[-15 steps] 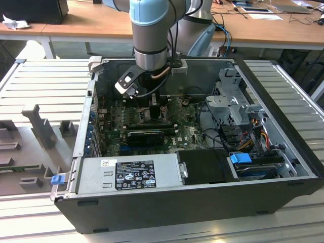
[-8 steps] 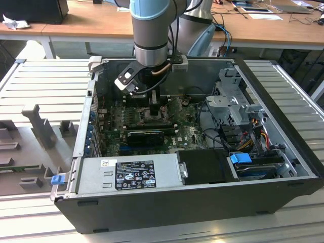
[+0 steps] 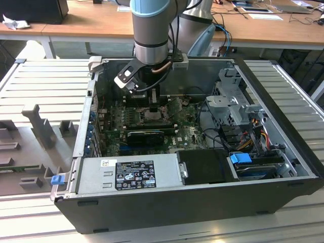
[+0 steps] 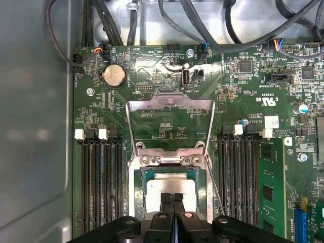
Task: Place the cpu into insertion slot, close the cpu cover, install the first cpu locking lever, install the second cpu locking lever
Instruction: 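Place the cpu into insertion slot, then close the cpu cover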
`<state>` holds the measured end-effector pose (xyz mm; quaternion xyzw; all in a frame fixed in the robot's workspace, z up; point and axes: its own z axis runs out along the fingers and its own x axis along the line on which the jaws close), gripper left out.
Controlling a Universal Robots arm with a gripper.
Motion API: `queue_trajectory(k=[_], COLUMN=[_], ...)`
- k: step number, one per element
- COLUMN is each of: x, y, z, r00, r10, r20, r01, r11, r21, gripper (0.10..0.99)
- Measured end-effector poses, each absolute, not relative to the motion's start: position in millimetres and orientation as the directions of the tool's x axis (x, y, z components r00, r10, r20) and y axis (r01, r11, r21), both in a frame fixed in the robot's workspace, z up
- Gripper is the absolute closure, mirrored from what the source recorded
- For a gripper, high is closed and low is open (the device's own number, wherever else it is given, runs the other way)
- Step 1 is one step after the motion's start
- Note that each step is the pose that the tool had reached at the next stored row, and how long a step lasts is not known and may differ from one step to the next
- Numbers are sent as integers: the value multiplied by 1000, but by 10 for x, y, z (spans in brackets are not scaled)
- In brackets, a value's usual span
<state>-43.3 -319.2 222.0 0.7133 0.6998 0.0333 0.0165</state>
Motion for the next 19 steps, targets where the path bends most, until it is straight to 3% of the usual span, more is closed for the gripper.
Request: queue_trajectory(k=[19], x=[-348], y=[-3193], z=[2325], r00=[19], r10=[999], r20=[26], r01=[998], r11=[-20], r21=[54], gripper=[980])
